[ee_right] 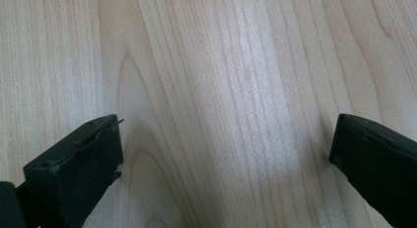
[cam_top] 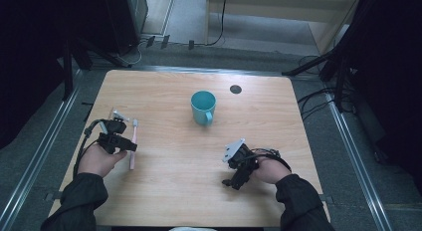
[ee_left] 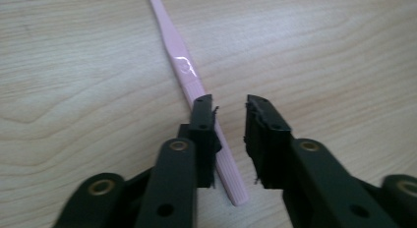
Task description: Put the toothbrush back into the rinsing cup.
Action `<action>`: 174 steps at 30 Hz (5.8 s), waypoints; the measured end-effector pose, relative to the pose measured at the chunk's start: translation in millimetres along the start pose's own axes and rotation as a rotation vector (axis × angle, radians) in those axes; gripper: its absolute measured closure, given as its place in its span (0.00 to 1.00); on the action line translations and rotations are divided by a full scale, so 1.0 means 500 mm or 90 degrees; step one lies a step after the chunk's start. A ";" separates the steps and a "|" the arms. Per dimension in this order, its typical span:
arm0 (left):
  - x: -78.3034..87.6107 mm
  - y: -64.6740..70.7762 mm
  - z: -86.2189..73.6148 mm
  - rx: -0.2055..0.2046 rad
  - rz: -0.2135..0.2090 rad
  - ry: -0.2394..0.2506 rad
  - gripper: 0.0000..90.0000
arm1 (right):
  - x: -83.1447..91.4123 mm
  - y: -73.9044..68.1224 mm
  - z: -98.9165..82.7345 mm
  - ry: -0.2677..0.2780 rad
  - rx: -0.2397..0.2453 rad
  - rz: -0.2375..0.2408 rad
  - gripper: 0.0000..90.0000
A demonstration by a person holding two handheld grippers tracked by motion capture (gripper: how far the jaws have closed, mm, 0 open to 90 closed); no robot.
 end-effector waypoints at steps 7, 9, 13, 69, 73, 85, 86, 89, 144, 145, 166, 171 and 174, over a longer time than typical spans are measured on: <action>-0.013 -0.017 0.027 0.035 -0.001 -0.016 0.78 | 0.000 -0.002 0.000 0.003 -0.006 -0.003 0.00; -0.020 -0.019 0.034 0.046 -0.004 -0.021 0.78 | 0.000 -0.002 0.000 0.004 -0.007 -0.005 0.00; -0.031 -0.025 0.044 0.062 0.001 -0.032 0.78 | -0.001 -0.004 -0.001 0.008 -0.011 -0.007 0.00; -0.070 -0.018 0.070 0.028 0.052 -0.104 0.88 | 0.003 -0.016 -0.011 0.015 -0.018 -0.012 0.00; -0.070 -0.020 0.070 0.028 0.034 -0.106 0.90 | 0.004 -0.017 -0.011 0.015 -0.020 -0.014 0.00; -0.071 -0.017 0.071 0.018 0.037 -0.101 0.93 | 0.004 -0.017 -0.012 0.016 -0.020 -0.014 0.00; -0.072 -0.017 0.071 0.018 0.036 -0.101 0.93 | 0.004 -0.017 -0.012 0.016 -0.019 -0.014 0.00; -0.071 -0.018 0.071 0.018 0.031 -0.102 0.93 | 0.004 -0.017 -0.012 0.017 -0.020 -0.014 0.00; 0.128 0.074 0.072 -0.102 -0.083 0.216 0.93 | 0.004 -0.017 -0.013 0.020 -0.018 -0.013 0.00; 0.134 0.076 0.071 -0.107 -0.086 0.232 0.93 | 0.004 -0.017 -0.013 0.020 -0.017 -0.012 0.00; 0.187 0.131 0.049 -0.176 -0.146 0.485 0.93 | 0.005 -0.017 -0.014 0.019 -0.020 -0.011 0.00; 0.192 0.144 0.056 -0.186 -0.154 0.502 0.93 | 0.004 -0.017 -0.015 0.025 -0.019 -0.010 0.00; 0.191 0.151 0.064 -0.185 -0.159 0.503 0.93 | 0.004 -0.018 -0.015 0.026 -0.020 -0.011 0.00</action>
Point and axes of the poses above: each handheld gripper's, and its own axes: x roughly backward along the jaws, z roughly out of its top, y roughly to its right, the point moved 1 cm from there along -x, roughly forward along the jaws, and after that the axes turned 1 degree about y, right-handed, at the moved point
